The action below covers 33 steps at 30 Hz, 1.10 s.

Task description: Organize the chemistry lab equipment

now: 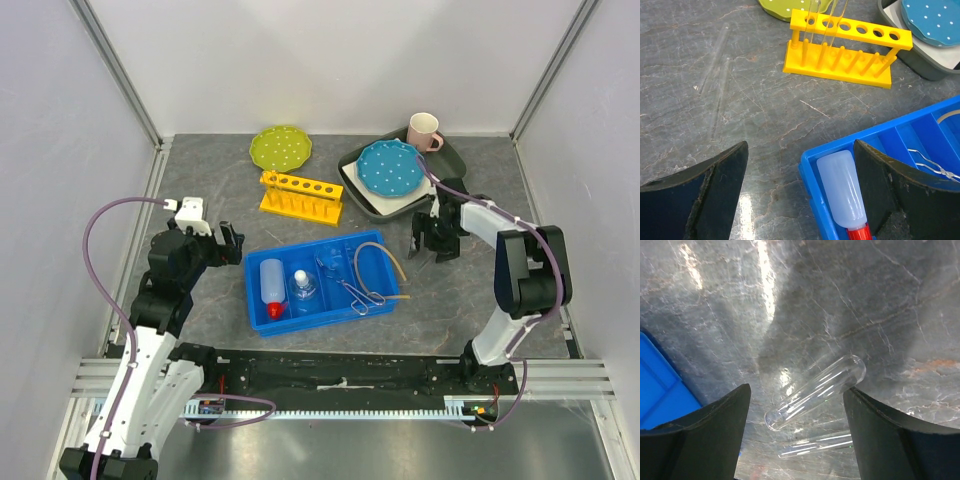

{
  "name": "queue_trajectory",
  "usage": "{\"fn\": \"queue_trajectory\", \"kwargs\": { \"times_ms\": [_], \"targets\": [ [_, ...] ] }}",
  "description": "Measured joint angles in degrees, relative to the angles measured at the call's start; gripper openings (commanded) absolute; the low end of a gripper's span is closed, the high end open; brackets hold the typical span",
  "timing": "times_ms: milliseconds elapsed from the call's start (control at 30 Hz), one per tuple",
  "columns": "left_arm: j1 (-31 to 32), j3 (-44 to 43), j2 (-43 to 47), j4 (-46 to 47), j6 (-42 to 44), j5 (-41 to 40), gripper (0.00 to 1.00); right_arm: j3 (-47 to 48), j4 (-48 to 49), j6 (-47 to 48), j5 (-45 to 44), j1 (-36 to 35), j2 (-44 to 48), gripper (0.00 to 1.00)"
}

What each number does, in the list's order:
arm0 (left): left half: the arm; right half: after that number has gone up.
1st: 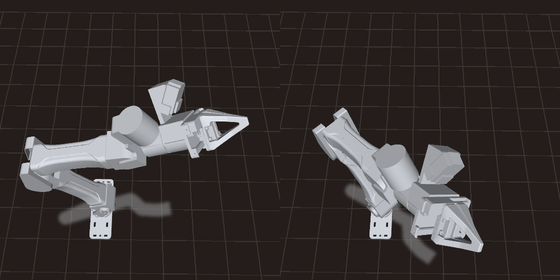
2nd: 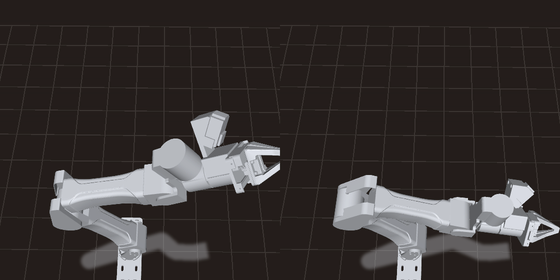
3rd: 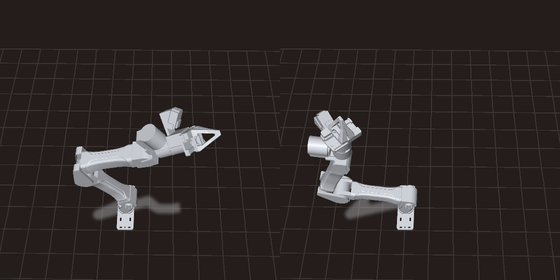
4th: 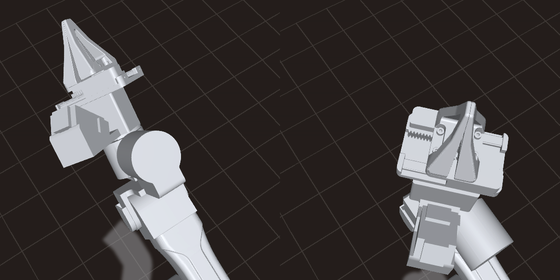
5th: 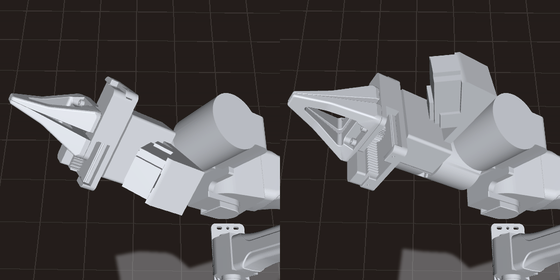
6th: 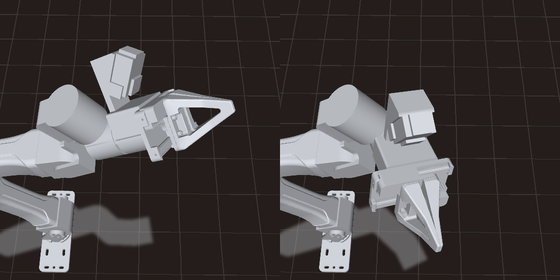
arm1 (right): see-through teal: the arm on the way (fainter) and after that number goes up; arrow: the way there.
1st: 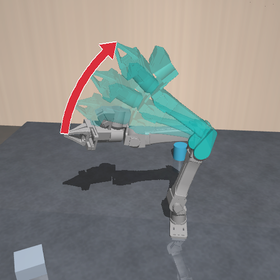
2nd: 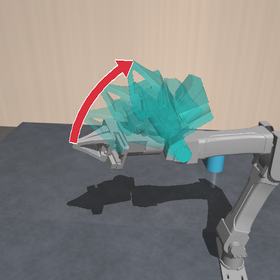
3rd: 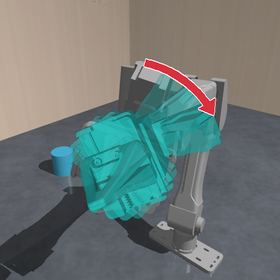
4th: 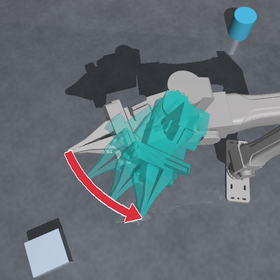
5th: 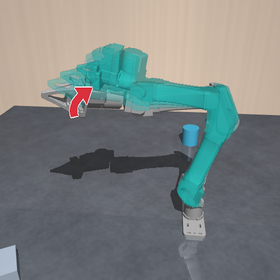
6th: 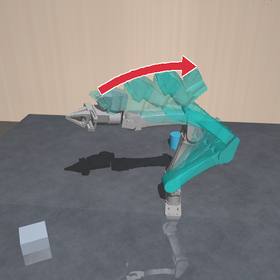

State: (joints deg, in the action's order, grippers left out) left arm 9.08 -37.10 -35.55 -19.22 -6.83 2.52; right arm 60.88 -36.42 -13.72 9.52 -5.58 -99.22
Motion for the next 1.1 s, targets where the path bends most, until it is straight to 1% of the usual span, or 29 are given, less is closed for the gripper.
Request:
{"fn": "queue_trajectory", "kwargs": {
  "times_ms": [133,200,233,267,300,400,500,733,867,1100],
  "targets": [
    [0.0,0.0,-0.2,0.0,0.0,0.1,0.91,2.4,-0.3,0.1,-0.9,-1.5,-2.1,0.78],
    [0.0,0.0,-0.3,0.0,0.0,0.2,0.91,3.3,-0.5,0.4,-2.7,-2.8,-2.8,0.73],
    [0.0,0.0,-0.4,0.0,0.0,0.2,0.91,3.6,-0.5,0.7,-3.7,-3.5,-3.1,0.73],
    [0.0,0.0,-0.5,0.0,0.0,0.2,0.91,4.0,-0.5,0.9,-4.7,-4.1,-3.5,0.68],
    [0.0,0.0,-0.6,0.0,0.0,0.2,0.91,4.3,-0.5,1.1,-5.7,-4.7,-3.8,0.65],
    [0.0,0.0,-0.7,0.0,0.0,0.2,0.91,5.0,-0.4,2.1,-7.5,-6.0,-4.5,0.61],
    [0.0,0.0,-0.7,0.0,0.0,0.2,0.91,5.3,-0.3,2.7,-8.5,-6.8,-4.8,0.58],
    [0.0,0.0,-0.7,0.0,0.0,0.2,0.91,5.3,0.7,4.2,-9.9,-7.8,-4.8,0.43],
    [0.0,0.0,-0.8,0.0,0.0,0.2,0.91,5.3,1.2,5.0,-10.1,-8.0,-4.8,0.32],
    [0.0,0.0,-0.8,0.0,0.0,0.2,0.91,5.7,1.5,6.6,-10.8,-8.0,-5.1,0.26]
  ]
}}
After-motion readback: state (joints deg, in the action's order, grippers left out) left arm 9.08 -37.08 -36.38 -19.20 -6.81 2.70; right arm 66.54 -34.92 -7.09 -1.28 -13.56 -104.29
